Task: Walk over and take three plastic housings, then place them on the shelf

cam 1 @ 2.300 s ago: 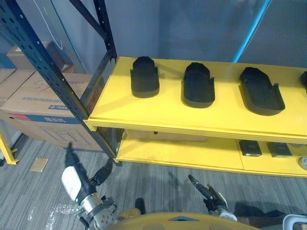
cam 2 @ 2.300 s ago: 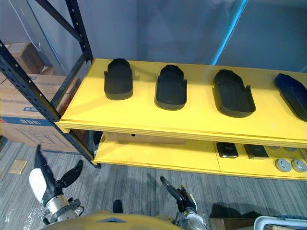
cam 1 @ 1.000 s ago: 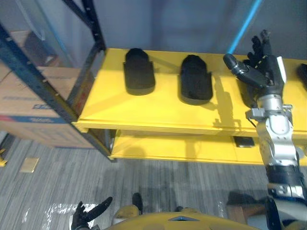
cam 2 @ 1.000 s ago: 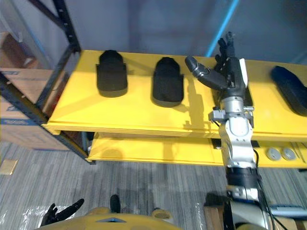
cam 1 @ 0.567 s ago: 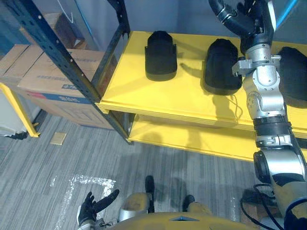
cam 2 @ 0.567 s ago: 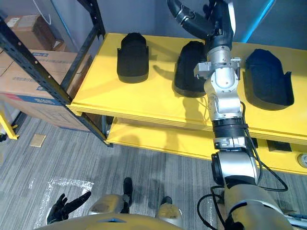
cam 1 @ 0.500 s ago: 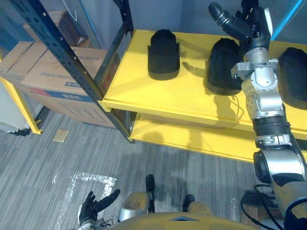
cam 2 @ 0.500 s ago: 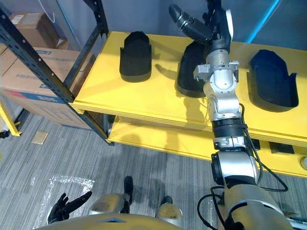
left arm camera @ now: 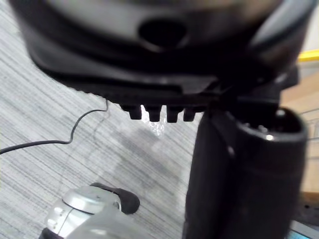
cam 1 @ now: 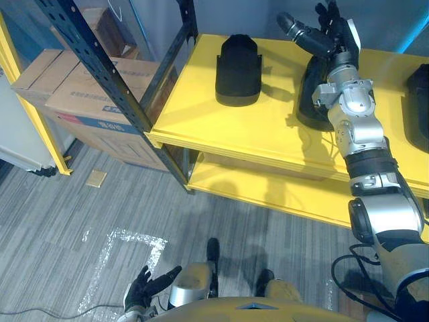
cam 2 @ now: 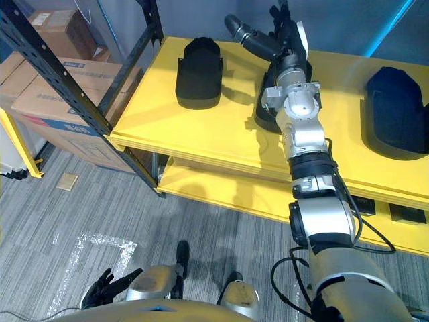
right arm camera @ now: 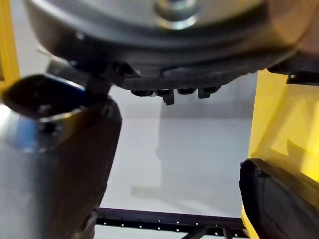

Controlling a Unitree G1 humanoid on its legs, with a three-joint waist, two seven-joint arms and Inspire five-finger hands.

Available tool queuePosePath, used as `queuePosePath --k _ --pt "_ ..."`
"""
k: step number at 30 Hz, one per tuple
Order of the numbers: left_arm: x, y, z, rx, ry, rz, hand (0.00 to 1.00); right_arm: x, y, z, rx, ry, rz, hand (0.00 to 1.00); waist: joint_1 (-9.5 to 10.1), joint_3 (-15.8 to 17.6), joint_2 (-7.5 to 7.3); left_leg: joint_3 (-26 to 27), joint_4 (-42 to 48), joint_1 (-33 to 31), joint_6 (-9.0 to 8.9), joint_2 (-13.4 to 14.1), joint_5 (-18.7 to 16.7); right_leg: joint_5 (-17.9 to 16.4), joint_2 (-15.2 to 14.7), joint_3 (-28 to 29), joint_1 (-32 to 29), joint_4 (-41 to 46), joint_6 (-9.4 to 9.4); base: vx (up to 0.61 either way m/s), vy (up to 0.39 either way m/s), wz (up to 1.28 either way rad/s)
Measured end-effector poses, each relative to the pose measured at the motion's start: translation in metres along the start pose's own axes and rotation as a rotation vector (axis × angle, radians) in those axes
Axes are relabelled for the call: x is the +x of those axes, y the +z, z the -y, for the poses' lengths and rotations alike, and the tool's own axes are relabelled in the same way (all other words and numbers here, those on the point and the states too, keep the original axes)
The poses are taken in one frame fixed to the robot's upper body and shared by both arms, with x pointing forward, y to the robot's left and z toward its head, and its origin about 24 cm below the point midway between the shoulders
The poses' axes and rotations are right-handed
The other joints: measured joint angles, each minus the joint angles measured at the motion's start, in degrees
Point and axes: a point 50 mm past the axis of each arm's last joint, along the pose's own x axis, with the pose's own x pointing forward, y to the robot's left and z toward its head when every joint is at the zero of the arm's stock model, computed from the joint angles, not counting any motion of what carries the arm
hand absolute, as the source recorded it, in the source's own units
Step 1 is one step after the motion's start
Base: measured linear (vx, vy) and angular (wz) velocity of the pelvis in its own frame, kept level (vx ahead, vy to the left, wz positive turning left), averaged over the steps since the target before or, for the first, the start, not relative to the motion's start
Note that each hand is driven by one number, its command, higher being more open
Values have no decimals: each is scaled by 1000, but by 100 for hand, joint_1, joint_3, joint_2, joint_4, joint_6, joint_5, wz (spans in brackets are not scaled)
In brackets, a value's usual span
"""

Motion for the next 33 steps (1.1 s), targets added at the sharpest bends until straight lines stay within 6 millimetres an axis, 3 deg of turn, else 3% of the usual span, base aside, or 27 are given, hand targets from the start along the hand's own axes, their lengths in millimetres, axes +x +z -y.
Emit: queuePosePath --k 5,14,20,27,33 --pt "2 2 4 7 -21 -8 100 0 -3 -6 -7 42 -10 100 67 57 63 -57 2 -53 -41 28 46 -78 2 -56 -93 164 -18 3 -46 6" --pt "6 11 9 20 -42 2 100 5 -7 -27 -6 128 -56 100 134 179 39 -80 3 -65 -62 52 58 -176 -3 -80 -154 313 -51 2 -21 1" --pt "7 14 7 29 -41 8 100 1 -27 -39 -18 194 -154 100 148 264 -17 -135 3 -79 -75 60 67 -235 -12 -131 -176 402 -67 4 -26 5" --pt "9 18 9 30 -47 22 100 -1 -39 -38 -56 197 -218 100 183 380 -30 -139 3 -88 -76 65 67 -238 -8 -134 -184 407 -68 0 0 0" --pt "11 24 11 31 -53 36 100 3 -35 -38 -57 200 -212 100 216 395 -51 -149 3 -100 -77 74 66 -238 4 -143 -185 393 -68 0 0 0"
